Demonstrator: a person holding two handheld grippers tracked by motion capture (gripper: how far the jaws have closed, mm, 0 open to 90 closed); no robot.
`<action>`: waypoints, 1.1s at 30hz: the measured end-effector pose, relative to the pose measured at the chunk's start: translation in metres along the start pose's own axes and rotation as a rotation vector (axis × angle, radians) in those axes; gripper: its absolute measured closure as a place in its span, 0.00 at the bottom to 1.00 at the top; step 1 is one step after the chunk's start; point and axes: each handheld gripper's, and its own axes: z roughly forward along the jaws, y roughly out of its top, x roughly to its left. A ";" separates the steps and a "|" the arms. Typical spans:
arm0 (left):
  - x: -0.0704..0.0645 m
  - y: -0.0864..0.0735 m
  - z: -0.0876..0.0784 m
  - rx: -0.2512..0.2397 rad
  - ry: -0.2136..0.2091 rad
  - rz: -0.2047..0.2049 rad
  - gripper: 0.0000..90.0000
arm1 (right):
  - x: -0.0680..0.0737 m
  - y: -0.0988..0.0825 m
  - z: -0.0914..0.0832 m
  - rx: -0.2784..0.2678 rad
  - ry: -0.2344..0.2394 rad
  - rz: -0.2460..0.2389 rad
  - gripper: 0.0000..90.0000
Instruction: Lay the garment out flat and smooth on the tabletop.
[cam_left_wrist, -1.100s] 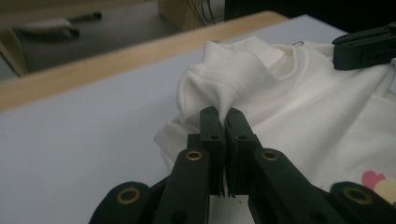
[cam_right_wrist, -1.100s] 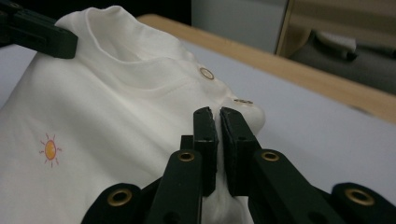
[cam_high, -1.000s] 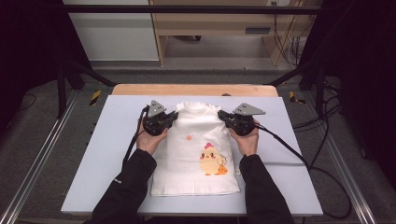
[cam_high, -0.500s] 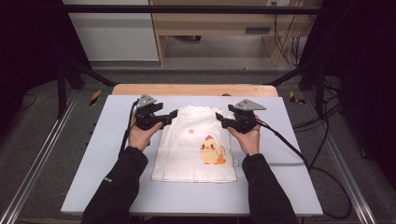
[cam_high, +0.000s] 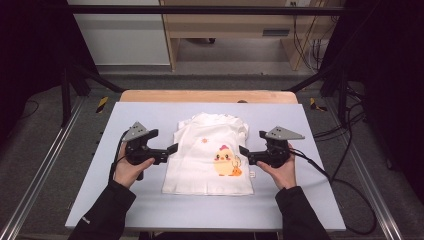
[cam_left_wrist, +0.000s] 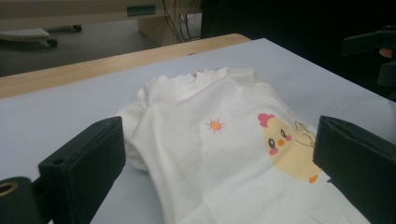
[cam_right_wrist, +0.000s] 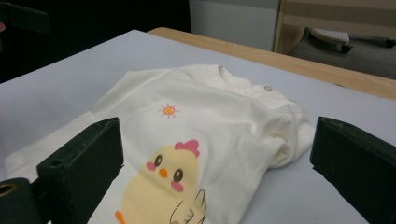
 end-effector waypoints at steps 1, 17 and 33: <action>-0.001 -0.003 -0.002 -0.002 -0.003 -0.002 0.01 | 0.001 -0.003 -0.003 0.001 0.006 0.002 0.03; -0.009 -0.056 -0.022 0.054 -0.010 -0.040 0.00 | 0.007 -0.050 -0.029 0.057 0.062 0.031 0.03; -0.013 -0.092 -0.014 0.206 0.016 -0.067 0.04 | 0.021 -0.082 -0.018 0.185 0.086 0.020 0.13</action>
